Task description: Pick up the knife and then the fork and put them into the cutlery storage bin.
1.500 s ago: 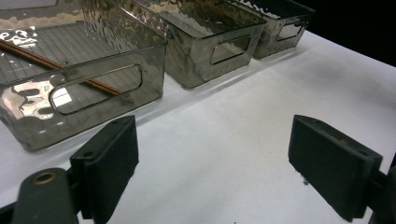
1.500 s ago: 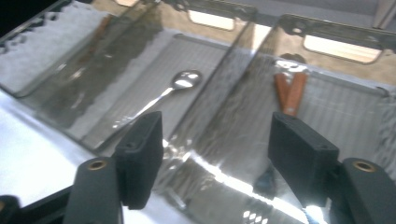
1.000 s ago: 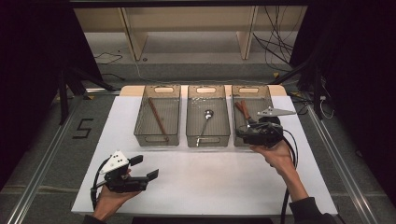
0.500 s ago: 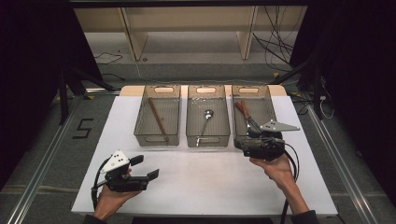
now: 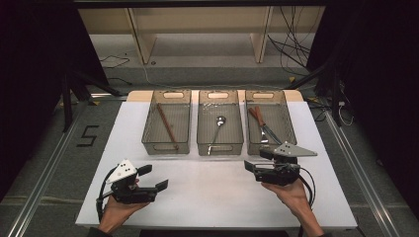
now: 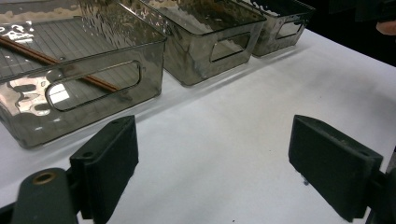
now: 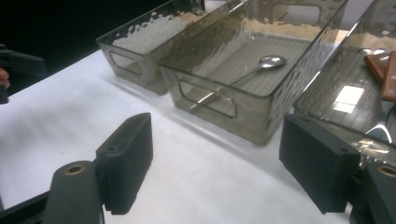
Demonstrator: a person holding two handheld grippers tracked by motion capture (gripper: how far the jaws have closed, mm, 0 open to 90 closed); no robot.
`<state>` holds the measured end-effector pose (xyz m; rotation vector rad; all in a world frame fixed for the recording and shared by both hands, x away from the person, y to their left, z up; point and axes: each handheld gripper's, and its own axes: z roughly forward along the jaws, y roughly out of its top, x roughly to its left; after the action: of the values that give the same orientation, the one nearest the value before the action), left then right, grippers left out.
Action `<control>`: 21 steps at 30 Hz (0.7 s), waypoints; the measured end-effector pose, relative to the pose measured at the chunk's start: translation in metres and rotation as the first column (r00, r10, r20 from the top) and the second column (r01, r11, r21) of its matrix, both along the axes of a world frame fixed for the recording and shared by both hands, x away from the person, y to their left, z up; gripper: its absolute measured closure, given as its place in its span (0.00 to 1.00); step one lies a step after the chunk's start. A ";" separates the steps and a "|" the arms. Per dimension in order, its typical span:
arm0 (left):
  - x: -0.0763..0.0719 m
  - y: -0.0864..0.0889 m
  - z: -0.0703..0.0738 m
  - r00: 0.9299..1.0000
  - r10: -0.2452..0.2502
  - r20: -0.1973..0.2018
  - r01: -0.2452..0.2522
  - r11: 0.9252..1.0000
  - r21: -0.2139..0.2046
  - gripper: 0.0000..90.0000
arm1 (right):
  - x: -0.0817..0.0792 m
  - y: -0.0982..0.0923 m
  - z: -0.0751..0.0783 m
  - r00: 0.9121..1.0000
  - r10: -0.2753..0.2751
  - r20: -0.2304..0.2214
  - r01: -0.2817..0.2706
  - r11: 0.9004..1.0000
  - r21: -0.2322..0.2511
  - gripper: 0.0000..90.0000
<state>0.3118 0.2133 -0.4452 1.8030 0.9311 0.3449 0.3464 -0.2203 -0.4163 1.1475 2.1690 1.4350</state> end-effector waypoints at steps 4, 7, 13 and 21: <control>0.000 0.000 0.000 1.000 -0.002 0.000 0.002 1.000 0.001 0.17 | -0.007 0.000 -0.002 1.000 0.008 0.010 -0.008 1.000 0.000 0.29; 0.000 0.000 0.000 1.000 -0.005 0.001 0.005 1.000 0.002 0.17 | -0.011 -0.001 -0.004 1.000 0.013 0.013 -0.013 1.000 0.007 0.28; 0.000 0.001 0.000 1.000 -0.007 -0.007 0.007 1.000 -0.008 0.17 | -0.022 0.000 -0.010 0.999 0.022 0.028 -0.022 1.000 -0.002 0.26; -0.001 0.001 0.000 1.000 -0.009 -0.005 0.009 1.000 -0.014 0.17 | -0.034 -0.004 -0.016 0.999 0.013 0.043 -0.014 1.000 0.017 0.26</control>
<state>0.3106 0.2144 -0.4456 1.7955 0.9262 0.3272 0.3124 -0.2244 -0.4320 1.0998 2.1434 1.4738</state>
